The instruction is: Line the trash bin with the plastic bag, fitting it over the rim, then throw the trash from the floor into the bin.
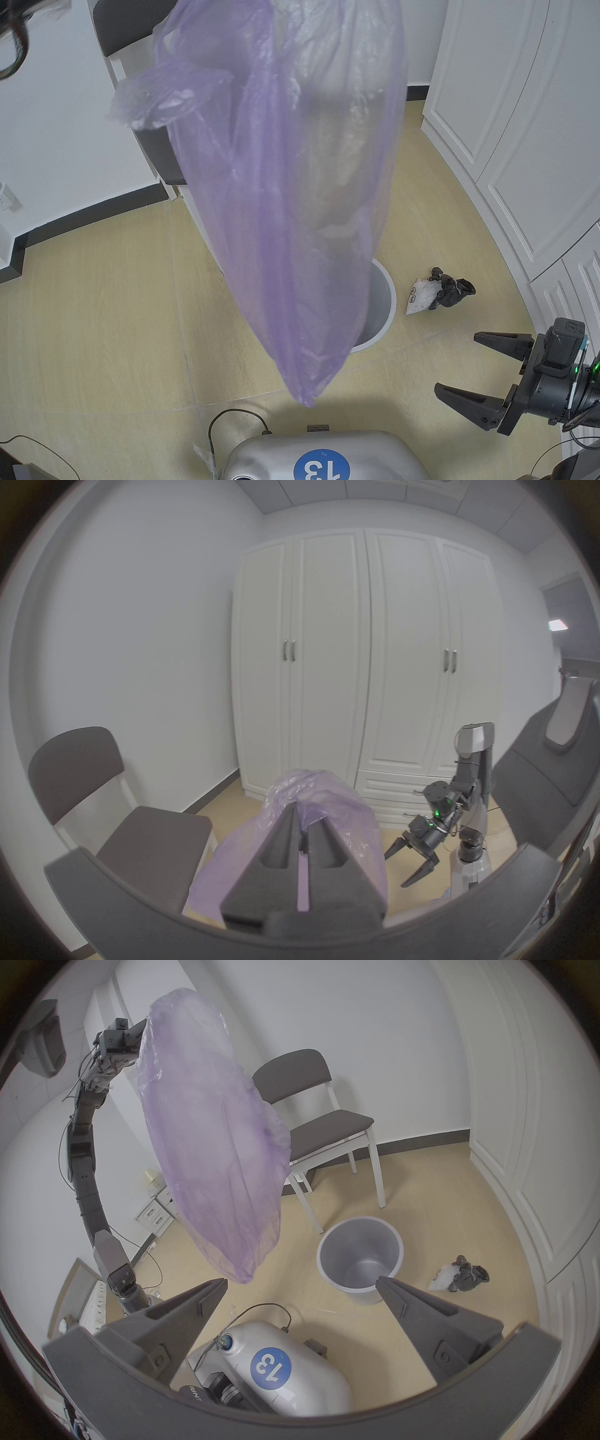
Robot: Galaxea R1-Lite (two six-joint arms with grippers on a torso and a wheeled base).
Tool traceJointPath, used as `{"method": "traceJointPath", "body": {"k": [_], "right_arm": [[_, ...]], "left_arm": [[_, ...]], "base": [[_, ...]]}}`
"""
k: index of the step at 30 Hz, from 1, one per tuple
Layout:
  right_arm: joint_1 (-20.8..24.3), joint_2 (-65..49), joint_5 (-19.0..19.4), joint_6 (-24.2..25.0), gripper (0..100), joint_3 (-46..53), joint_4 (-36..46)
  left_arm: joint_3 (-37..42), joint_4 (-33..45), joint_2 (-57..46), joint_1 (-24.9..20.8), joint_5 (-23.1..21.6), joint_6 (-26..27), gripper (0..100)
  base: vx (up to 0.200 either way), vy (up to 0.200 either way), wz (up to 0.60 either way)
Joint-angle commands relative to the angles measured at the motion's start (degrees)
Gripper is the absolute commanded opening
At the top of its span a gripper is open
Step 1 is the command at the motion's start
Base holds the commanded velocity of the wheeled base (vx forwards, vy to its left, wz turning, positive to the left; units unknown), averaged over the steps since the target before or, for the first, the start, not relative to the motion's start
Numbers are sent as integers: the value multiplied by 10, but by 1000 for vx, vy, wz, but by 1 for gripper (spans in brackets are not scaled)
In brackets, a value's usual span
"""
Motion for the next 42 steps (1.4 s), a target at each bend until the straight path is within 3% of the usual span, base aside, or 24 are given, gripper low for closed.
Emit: {"method": "traceJointPath", "body": {"k": [1,3,6,8,13,20,24,31,35,42], "right_arm": [[18,38,-5,30,100,-10,-15],[26,61,-14,69,100,-9,-57],[39,71,-33,90,100,-7,-87],[48,75,-39,95,100,-6,-94],[72,83,-44,97,100,-6,-95],[105,107,-81,99,100,-20,-100],[107,143,-112,105,100,-41,-132],[107,170,-133,119,100,-76,-166],[112,178,-140,153,100,-104,-167],[160,226,-153,160,100,-125,-168]], "left_arm": [[-50,-8,48,-26,79,3,0],[-65,-42,97,-66,216,8,0],[-65,-110,125,-103,325,14,0],[-65,-126,138,-117,361,18,0],[-65,-129,142,-117,372,17,0],[-65,-128,132,-108,381,19,0],[-65,-128,131,-109,381,19,0],[-65,-129,126,-110,381,20,0],[-65,-128,121,-109,381,20,0],[-65,-129,117,-107,397,21,0]], "base": [[0,0,0],[0,0,0],[0,0,0],[0,0,0],[0,0,0],[0,0,0],[0,0,0],[0,0,0],[0,0,0],[0,0,0]]}}
